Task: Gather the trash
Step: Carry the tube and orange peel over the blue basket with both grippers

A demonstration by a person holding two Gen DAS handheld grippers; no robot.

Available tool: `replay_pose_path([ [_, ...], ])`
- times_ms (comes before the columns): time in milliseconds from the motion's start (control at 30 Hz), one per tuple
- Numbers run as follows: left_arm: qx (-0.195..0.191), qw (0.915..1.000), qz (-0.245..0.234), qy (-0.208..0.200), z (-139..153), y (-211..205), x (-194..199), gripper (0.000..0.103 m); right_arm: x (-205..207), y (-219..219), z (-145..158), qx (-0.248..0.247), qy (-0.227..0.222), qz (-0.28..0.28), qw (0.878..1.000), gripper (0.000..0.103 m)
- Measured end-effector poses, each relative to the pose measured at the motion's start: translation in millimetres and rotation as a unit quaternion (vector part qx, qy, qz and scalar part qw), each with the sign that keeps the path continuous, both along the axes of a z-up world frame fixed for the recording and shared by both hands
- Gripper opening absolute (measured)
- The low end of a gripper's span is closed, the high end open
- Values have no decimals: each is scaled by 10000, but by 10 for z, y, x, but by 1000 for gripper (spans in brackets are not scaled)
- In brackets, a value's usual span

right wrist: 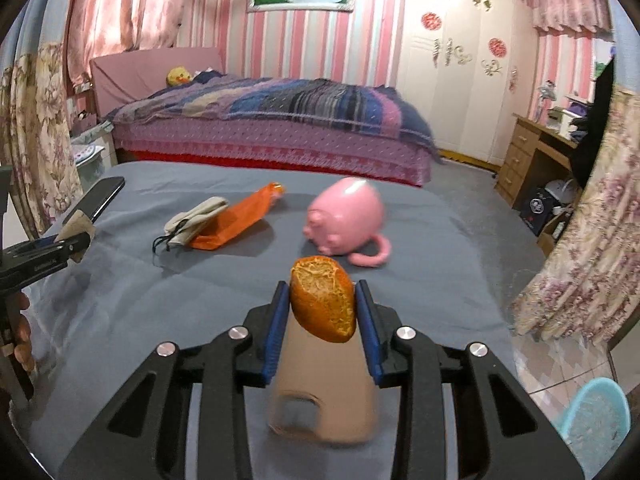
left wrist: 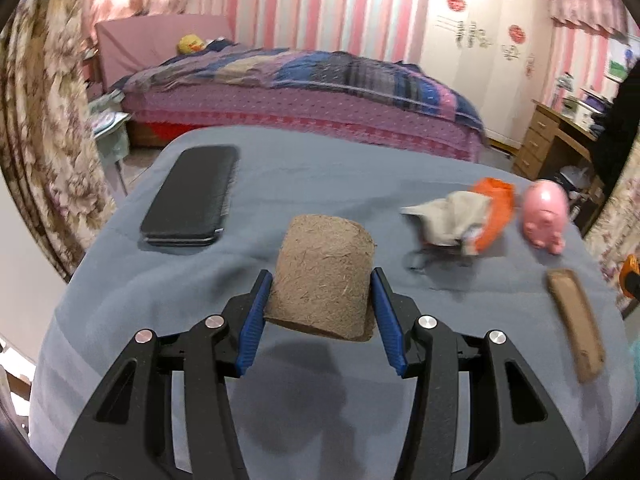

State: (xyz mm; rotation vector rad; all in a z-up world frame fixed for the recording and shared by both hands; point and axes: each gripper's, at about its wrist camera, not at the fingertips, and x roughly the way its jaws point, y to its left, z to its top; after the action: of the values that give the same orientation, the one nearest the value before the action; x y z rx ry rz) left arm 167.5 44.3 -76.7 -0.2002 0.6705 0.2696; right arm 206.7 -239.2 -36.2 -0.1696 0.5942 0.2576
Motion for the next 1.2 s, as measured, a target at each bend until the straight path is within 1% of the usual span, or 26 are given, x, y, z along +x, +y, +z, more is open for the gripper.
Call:
replay_pose_path([
  [100, -141, 9993, -303, -141, 139, -288, -62, 49, -125, -308, 105, 127, -53, -172, 9998, 34],
  [267, -208, 9959, -833, -271, 333, -872, -113, 49, -352, -784, 211, 231, -177, -491, 9984, 34],
  [400, -120, 9914, -1261, -321, 413, -1387, -142, 50, -551, -1272, 293, 358, -297, -868, 9951, 34],
  [500, -61, 9858, -1650, -316, 438, -1825, -140, 50, -686, -1641, 304, 360, -333, -1168, 9919, 34],
  [600, -38, 9780, -2063, -316, 442, -2298, -146, 50, -816, -2014, 283, 336, -350, -1502, 9875, 34],
  [667, -66, 9736, -2261, -310, 436, -2534, -134, 50, -923, -2291, 263, 310, -359, -1750, 9834, 34],
  [800, -103, 9627, -2692, -258, 418, -3031, -129, 50, -1099, -2677, 248, 282, -385, -2120, 9761, 34],
  [833, -83, 9583, -2843, -276, 427, -3212, -140, 50, -1151, -2795, 240, 290, -394, -2228, 9736, 34],
  [900, -51, 9522, -3039, -303, 439, -3421, -160, 50, -1217, -2966, 219, 307, -400, -2396, 9696, 34],
  [1000, 7, 9400, -3396, -334, 416, -3832, -223, 50, -1288, -3189, 162, 341, -402, -2641, 9631, 34],
  [1200, 140, 9142, -4046, -171, 237, -4494, -312, 50, -1386, -3519, -19, 455, -294, -2976, 9532, 34],
])
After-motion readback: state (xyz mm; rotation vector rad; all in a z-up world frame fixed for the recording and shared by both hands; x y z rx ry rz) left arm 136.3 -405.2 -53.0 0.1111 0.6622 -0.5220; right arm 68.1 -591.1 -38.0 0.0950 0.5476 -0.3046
